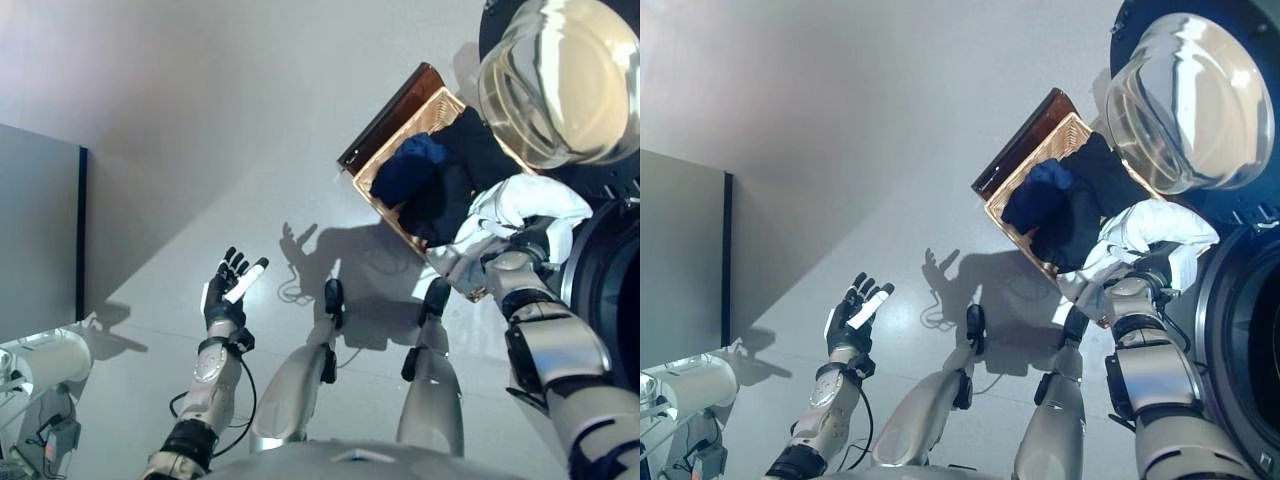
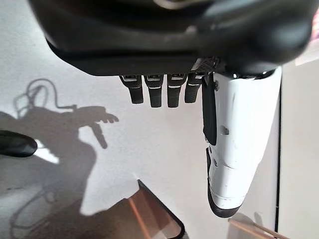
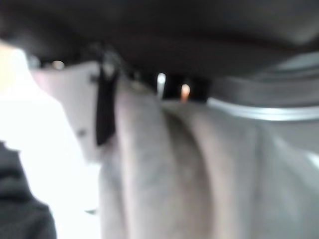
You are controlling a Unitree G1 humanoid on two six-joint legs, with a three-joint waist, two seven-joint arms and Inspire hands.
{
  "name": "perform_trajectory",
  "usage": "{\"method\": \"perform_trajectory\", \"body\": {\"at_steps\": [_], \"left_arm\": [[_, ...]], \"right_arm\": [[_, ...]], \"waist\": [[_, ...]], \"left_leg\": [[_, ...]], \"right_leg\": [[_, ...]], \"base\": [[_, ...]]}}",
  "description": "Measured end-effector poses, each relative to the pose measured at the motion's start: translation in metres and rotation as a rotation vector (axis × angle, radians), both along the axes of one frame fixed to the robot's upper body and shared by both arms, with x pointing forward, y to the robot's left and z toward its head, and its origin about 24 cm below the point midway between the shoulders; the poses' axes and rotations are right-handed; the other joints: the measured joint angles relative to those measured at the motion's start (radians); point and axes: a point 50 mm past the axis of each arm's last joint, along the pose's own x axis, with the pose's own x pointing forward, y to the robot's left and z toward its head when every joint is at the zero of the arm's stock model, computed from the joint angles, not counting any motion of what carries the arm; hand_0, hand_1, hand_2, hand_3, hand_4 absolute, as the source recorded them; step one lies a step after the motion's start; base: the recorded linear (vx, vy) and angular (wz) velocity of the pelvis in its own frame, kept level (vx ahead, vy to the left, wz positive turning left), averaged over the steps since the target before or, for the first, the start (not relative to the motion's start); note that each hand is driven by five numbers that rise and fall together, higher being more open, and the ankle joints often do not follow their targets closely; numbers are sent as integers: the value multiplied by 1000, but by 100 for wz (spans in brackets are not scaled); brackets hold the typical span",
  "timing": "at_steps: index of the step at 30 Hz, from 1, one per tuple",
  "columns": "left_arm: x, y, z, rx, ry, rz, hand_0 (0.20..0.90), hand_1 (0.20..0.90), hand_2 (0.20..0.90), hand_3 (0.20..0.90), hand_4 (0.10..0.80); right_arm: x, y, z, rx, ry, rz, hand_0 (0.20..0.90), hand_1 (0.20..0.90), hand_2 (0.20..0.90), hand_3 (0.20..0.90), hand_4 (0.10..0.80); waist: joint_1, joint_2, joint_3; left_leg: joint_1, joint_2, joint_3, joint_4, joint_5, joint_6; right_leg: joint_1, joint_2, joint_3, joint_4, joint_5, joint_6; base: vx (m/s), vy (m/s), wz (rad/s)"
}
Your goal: Pick up the clothes and place them into the washing machine
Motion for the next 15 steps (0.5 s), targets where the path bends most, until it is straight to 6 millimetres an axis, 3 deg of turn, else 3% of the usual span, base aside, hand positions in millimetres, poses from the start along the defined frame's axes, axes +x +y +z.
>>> {"method": "perform_trajectory", "body": {"at_steps": [6,9,15], "left_arm": [[4,1,1,1,-4,15,900,900,900,900,800],[2,3,-1,6,14,43,900,900,900,900,800],[1,8,-3,-4,30,90,900,900,900,900,800]], "right_arm": [[-18,1,-20,153,-133,-56,200,200,200,200,300],[-30,11,-36,243,-208,-90,200,200,200,200,300],[-43,24,-50,374,-330,-173,200,200,200,200,300]], "waist": [[-14,-1,1],[-39,-13,10],[-89,-41,22]], "left_leg": [[46,0,5,-1,-9,-6],[86,0,27,-1,-16,3],[147,1,53,-1,-32,6]], "right_leg": [[47,0,4,-1,-7,6],[74,0,24,0,-2,5],[121,4,52,-3,-6,10]], "base": [[53,-1,-17],[46,-19,-14],[50,-20,-17]]}}
